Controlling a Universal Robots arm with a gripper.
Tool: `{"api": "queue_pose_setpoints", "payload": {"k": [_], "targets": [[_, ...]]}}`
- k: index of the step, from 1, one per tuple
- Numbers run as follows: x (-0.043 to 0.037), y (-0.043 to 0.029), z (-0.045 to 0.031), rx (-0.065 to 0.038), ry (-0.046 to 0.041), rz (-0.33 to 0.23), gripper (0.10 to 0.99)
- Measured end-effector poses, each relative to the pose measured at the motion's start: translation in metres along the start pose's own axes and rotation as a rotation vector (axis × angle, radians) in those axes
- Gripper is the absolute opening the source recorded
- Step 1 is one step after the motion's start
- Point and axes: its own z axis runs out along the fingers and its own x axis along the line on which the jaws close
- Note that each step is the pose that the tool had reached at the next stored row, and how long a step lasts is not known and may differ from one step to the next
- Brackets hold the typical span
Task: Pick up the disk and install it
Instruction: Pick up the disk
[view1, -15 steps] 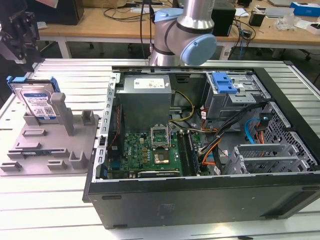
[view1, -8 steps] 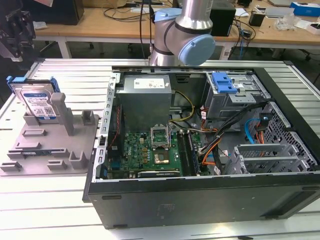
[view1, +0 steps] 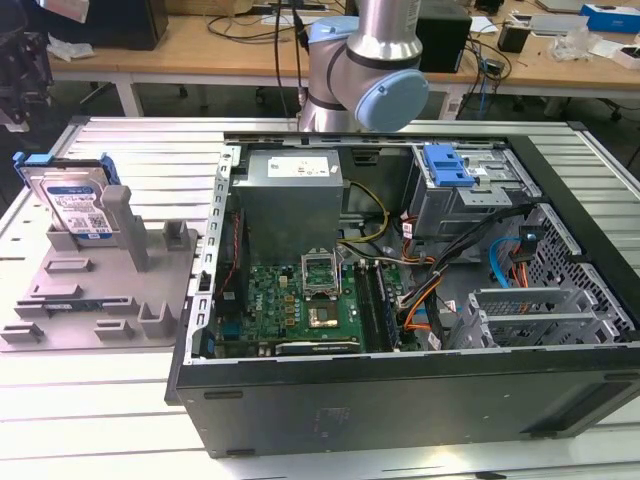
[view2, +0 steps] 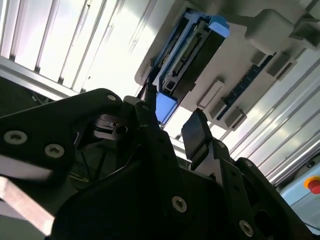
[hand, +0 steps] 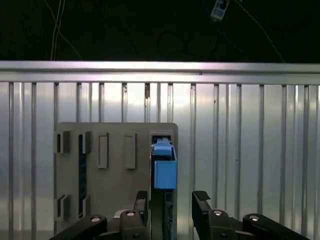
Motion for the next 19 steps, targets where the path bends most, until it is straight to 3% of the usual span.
{"api": "queue_pose_setpoints", "payload": {"k": [4,7,19], "targets": [[-0.0002,0.0022,0.0032,0.001,0.0007,-0.042,0.482],[-0.0004,0.0085,0.0055,0.001,0.0026,-0.072,0.482],[0.0020,0.0090,0.0146,0.001,0.0032,-0.086,0.482]]}}
